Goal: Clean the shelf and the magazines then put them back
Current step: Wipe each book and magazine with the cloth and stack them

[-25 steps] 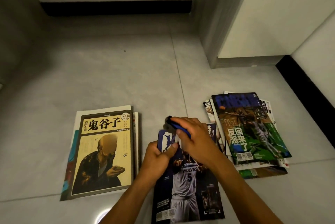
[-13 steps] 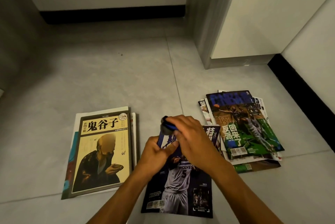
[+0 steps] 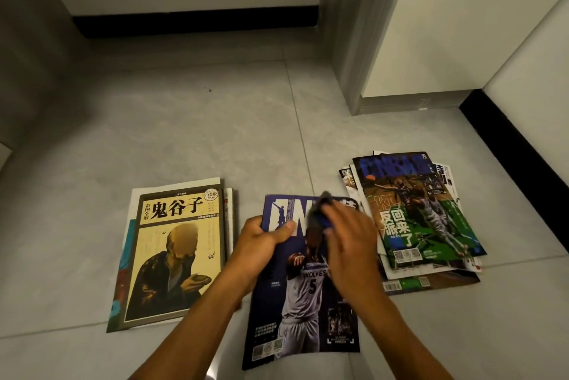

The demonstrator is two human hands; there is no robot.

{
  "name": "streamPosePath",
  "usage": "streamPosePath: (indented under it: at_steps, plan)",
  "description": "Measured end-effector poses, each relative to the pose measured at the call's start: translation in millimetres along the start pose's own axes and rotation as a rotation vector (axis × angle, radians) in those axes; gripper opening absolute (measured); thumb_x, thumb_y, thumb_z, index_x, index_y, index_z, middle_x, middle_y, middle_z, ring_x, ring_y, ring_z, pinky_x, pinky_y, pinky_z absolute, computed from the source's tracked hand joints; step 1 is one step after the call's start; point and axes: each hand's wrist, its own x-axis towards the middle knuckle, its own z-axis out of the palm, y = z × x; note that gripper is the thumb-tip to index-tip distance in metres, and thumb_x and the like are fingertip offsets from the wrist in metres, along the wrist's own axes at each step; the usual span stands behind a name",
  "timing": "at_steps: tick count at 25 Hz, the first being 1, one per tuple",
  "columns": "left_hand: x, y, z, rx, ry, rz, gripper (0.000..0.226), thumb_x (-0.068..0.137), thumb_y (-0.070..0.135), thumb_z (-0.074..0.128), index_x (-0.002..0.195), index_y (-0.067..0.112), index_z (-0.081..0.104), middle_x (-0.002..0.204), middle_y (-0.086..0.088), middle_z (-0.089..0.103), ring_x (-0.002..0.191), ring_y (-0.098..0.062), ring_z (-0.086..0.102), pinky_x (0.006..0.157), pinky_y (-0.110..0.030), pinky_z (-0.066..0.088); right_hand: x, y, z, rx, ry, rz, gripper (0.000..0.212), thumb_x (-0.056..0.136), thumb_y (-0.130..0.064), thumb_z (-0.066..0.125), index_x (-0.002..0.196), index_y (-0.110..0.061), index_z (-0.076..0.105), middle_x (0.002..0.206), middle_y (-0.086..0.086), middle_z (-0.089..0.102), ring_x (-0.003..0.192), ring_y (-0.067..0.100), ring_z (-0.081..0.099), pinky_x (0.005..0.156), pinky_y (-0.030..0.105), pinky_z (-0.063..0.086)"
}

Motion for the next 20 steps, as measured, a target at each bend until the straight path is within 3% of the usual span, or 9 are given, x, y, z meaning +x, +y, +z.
streamPosePath:
  at_steps: [2,5,8,10,11,13,15,18,20]
  plan:
    - [6.5,7.3,-3.2,-0.162,0.088,-0.023,0.008,0.091,0.016,0.063,0.096,0.020,0.067,0.084,0.000,0.076,0.072,-0.015,0.073,0.058,-0.024,0.056,-22.9,-14.6,14.5,-0.003,-0.174,-0.125,0.042,0.095,-0.026,0.037,0.136,-0.024,0.046,0.139,-0.001,0.051,0.126,0.021,0.048,0.104,0.044,0.043]
    - [15.3,15.7,-4.2,-0.362,0.221,-0.084,0.019,0.096,0.023,0.056,0.111,0.014,0.065,0.093,-0.008,0.074,0.080,-0.024,0.071,0.063,-0.030,0.055,-47.8,-26.3,19.2,0.239,-0.304,0.089,0.038,0.101,-0.030,0.042,0.137,-0.039,0.043,0.142,-0.015,0.043,0.129,0.000,0.039,0.108,0.034,0.043]
    - [12.1,27.3,6.8,-0.442,0.191,-0.138,0.023,0.100,0.027,0.047,0.111,0.015,0.063,0.099,-0.011,0.072,0.090,-0.027,0.068,0.074,-0.037,0.055,-44.5,-51.0,6.8,0.505,-0.469,0.250,0.042,0.096,-0.050,0.045,0.135,-0.055,0.030,0.148,-0.024,0.029,0.133,-0.014,0.024,0.112,0.018,0.031]
    - [10.3,39.2,9.1,-0.552,0.123,-0.161,0.027,0.101,0.028,0.044,0.111,0.012,0.063,0.107,-0.016,0.070,0.101,-0.031,0.066,0.087,-0.044,0.053,-36.1,-60.8,0.4,0.491,-0.526,0.235,0.065,0.088,-0.060,0.051,0.145,-0.052,0.022,0.154,-0.023,0.018,0.138,-0.008,0.019,0.113,0.021,0.026]
    - [8.6,45.7,10.1,-0.598,0.067,-0.167,0.031,0.101,0.029,0.044,0.113,0.009,0.064,0.112,-0.018,0.069,0.107,-0.033,0.064,0.094,-0.047,0.050,-31.2,-62.8,-2.4,0.413,-0.478,0.186,0.069,0.088,-0.051,0.055,0.148,-0.046,0.021,0.156,-0.019,0.019,0.141,-0.001,0.020,0.115,0.028,0.027]
    - [8.3,54.0,9.5,-0.607,-0.036,-0.127,0.037,0.097,0.034,0.048,0.120,0.009,0.064,0.119,-0.014,0.067,0.113,-0.031,0.061,0.099,-0.045,0.047,-17.6,-63.7,-11.9,0.327,-0.315,0.139,0.061,0.094,-0.025,0.058,0.146,-0.040,0.030,0.150,-0.011,0.036,0.137,0.009,0.036,0.110,0.036,0.039]
    - [13.9,50.9,6.9,-0.492,-0.054,-0.054,0.043,0.094,0.046,0.048,0.125,0.020,0.062,0.123,-0.003,0.063,0.114,-0.024,0.056,0.099,-0.045,0.042,-1.0,-61.2,-30.7,0.524,-0.237,0.296,0.051,0.094,-0.018,0.059,0.134,-0.044,0.042,0.130,-0.014,0.055,0.118,0.005,0.055,0.090,0.028,0.054]
    - [24.6,27.4,-9.5,-0.250,0.087,-0.032,0.067,0.079,0.068,0.058,0.135,0.032,0.049,0.139,0.004,0.051,0.126,-0.022,0.048,0.107,-0.046,0.032,19.3,-42.3,-55.7,1.002,-0.307,0.575,0.041,0.083,-0.007,0.068,0.115,-0.031,0.063,0.104,-0.002,0.073,0.091,0.015,0.071,0.069,0.032,0.059]
    - [25.8,1.0,-22.3,-0.310,-0.022,-0.208,0.070,0.075,0.064,0.067,0.132,0.026,0.054,0.132,-0.006,0.060,0.119,-0.029,0.059,0.101,-0.049,0.044,24.4,-21.6,-63.5,1.178,-0.409,0.680,0.043,0.074,-0.007,0.071,0.113,-0.022,0.067,0.104,0.009,0.073,0.086,0.027,0.071,0.072,0.042,0.059]
